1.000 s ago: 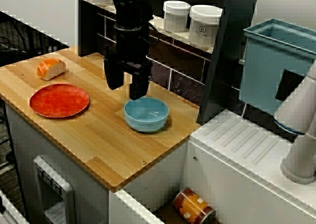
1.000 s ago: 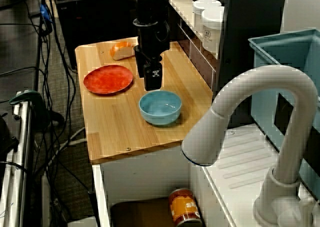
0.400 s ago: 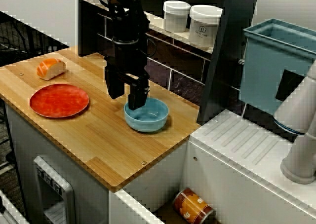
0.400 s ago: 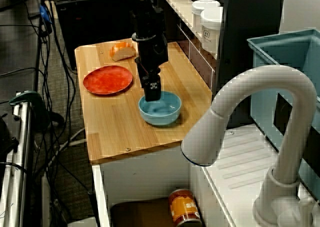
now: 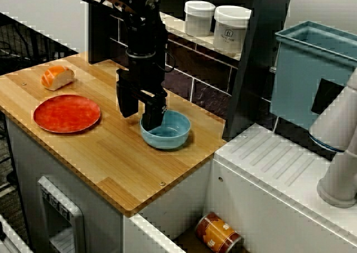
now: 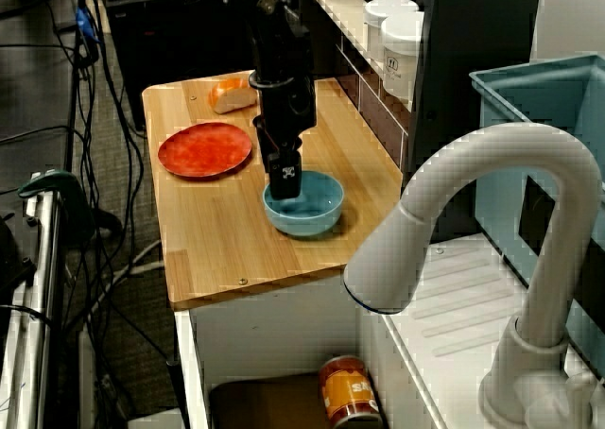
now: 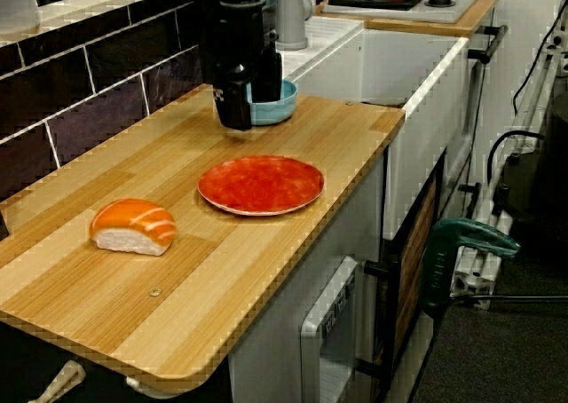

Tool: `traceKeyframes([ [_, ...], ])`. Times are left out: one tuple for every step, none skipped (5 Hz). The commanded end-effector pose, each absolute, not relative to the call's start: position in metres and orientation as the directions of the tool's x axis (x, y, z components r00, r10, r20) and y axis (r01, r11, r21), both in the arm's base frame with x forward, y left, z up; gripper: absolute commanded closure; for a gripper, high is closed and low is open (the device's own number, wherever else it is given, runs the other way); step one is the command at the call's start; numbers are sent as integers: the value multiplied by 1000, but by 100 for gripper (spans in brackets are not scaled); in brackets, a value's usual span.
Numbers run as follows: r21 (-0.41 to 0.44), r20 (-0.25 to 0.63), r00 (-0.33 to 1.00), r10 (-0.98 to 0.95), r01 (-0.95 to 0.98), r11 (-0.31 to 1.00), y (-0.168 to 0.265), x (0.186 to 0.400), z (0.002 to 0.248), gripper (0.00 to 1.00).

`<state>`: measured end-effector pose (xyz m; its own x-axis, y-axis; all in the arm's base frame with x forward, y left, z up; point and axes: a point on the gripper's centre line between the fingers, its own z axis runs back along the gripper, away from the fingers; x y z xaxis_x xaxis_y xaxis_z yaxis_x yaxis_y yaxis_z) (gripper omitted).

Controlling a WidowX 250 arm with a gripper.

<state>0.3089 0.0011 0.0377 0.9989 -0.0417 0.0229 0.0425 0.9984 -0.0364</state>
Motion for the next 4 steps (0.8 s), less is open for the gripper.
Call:
traceKeyframes([
  [-9,59,998,16,-15,1000,-3,311,43,100],
  [-29,34,999,17,-16,999,4,311,51,100],
  [-34,-47,998,-46,44,998,8,308,58,100],
  [-84,-8,1000,-10,9,996,22,295,83,100],
])
